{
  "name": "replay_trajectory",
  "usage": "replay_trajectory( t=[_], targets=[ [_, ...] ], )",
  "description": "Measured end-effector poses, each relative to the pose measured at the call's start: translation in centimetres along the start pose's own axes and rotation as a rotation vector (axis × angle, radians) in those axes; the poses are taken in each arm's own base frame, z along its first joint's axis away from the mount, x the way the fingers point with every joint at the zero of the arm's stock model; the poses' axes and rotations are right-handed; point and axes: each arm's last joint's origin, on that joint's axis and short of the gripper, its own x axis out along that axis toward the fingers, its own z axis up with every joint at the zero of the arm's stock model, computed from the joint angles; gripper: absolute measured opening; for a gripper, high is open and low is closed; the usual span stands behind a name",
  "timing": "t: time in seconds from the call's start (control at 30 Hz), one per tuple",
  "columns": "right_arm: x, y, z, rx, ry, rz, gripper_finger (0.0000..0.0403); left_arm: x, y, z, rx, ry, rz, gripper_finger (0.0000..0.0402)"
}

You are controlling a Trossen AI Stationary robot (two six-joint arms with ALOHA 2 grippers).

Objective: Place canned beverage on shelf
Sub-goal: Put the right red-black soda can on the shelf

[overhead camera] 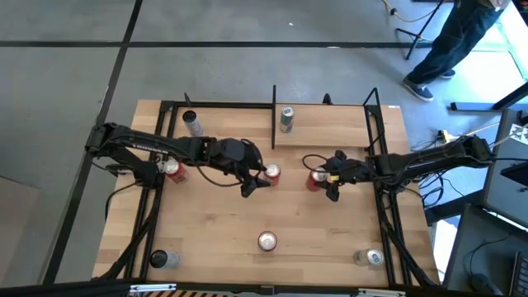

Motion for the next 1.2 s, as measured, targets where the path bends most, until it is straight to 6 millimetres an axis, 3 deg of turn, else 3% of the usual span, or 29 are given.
replay_trajectory(
  t=[0.17, 0.3, 0.43, 0.57, 0.93, 1.2],
  targets=[
    [-1.7, 0.8, 3.3, -0.005, -0.061, 0.021, 0.0265, -3.2, -0.2, 2.1, 0.028, -0.075, -0.029, 0.0293],
    [-3.7, 0.1, 6.8, 0.019, -0.112, -0.029, 0.0265, -5.9, 0.5, 2.9, 0.065, -0.117, -0.008, 0.0293],
    [-5.3, -2.1, 9.7, 0.047, -0.149, -0.117, 0.0265, -8.3, 1.9, 3.6, 0.067, -0.148, 0.045, 0.0293],
    [-4.9, -5.5, 11.4, 0.063, -0.128, -0.182, 0.0265, -8.9, 3.2, 4.1, 0.111, -0.167, 0.090, 0.0293],
    [-1.2, -14.2, 12.0, 0.110, -0.061, -0.131, 0.0265, -9.1, 4.3, 4.5, 0.084, -0.177, 0.151, 0.0293],
    [0.2, -17.4, 10.8, 0.126, 0.013, -0.154, 0.0265, -9.2, 4.4, 4.5, 0.033, -0.196, 0.189, 0.0293]
  ],
)
